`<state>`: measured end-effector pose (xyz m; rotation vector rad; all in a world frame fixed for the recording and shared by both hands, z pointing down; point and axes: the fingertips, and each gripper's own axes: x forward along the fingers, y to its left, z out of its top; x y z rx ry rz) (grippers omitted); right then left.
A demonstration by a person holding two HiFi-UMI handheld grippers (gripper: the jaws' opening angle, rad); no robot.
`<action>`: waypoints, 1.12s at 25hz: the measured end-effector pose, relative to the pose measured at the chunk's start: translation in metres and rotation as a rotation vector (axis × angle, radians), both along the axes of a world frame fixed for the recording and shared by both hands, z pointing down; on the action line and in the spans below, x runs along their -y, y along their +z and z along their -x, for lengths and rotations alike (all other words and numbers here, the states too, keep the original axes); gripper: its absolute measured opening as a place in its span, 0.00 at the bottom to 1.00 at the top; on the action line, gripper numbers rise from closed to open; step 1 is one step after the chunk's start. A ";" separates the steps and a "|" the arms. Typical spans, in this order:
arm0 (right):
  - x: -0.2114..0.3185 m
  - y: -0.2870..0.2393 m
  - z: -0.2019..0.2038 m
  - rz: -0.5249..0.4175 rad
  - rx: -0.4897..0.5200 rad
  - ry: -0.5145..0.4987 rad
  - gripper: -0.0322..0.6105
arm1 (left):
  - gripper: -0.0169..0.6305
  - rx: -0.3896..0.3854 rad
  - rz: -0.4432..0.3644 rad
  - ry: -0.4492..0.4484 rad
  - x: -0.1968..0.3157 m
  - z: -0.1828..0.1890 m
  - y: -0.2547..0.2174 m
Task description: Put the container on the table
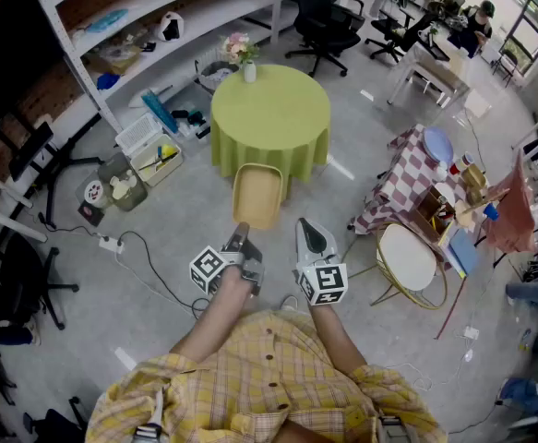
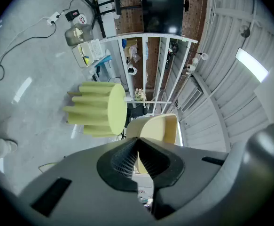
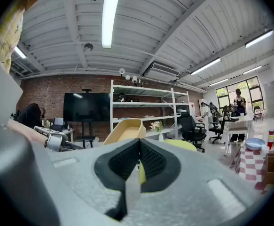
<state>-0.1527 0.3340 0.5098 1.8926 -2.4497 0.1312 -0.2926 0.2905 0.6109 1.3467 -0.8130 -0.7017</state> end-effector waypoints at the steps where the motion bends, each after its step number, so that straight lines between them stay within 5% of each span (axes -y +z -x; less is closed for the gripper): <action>1: -0.001 0.000 0.000 0.000 0.001 0.000 0.05 | 0.05 0.000 0.001 0.002 -0.001 -0.001 0.000; 13: 0.004 0.005 -0.019 0.005 0.013 -0.031 0.05 | 0.05 0.003 0.009 -0.013 -0.001 -0.022 0.004; 28: 0.004 0.012 -0.096 0.006 0.002 -0.107 0.05 | 0.05 0.001 0.000 -0.057 -0.006 -0.102 0.007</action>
